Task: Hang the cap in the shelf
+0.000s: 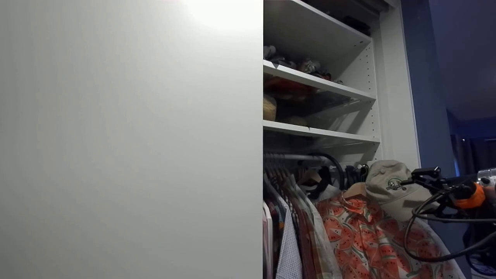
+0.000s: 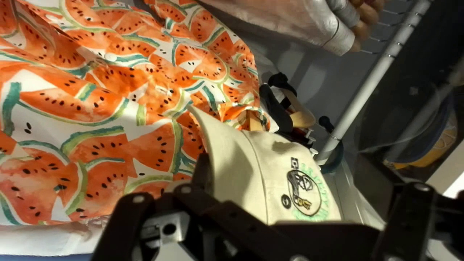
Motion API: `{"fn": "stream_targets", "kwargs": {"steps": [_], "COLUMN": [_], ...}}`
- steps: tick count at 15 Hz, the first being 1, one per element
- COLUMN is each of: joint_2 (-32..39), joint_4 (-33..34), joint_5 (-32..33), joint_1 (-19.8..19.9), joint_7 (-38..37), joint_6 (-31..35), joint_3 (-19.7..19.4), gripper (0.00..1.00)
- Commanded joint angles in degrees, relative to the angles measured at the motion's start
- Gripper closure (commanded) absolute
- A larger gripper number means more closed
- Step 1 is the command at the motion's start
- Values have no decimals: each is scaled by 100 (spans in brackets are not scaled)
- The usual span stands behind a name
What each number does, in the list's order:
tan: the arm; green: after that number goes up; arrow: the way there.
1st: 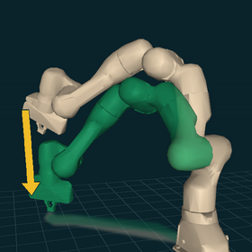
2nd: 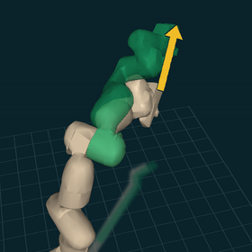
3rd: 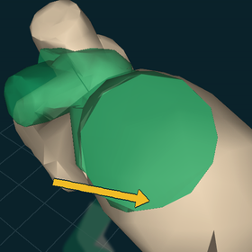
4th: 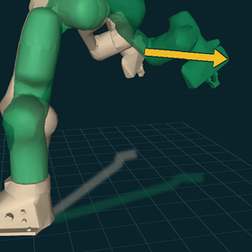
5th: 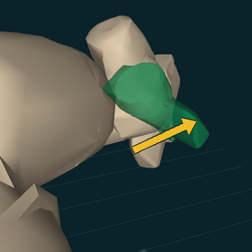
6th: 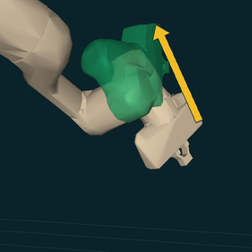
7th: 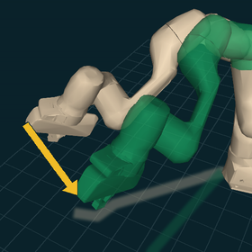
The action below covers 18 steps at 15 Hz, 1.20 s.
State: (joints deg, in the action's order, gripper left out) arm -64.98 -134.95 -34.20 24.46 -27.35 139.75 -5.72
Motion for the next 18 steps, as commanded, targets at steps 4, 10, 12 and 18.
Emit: {"fn": "stream_targets", "kwargs": {"steps": [4,10,12,18], "joint_2": [-173,-204,-210,-394], "joint_4": [168,360,425,661], "joint_5": [502,1045,1114,1286], "joint_1": [-376,-221,-214,-55], "joint_7": [-112,-181,-148,-136], "joint_6": [-751,-1758,-1948,-1960], "joint_3": [-281,-449,-492,-530], "gripper": [0,0,0,0]}}
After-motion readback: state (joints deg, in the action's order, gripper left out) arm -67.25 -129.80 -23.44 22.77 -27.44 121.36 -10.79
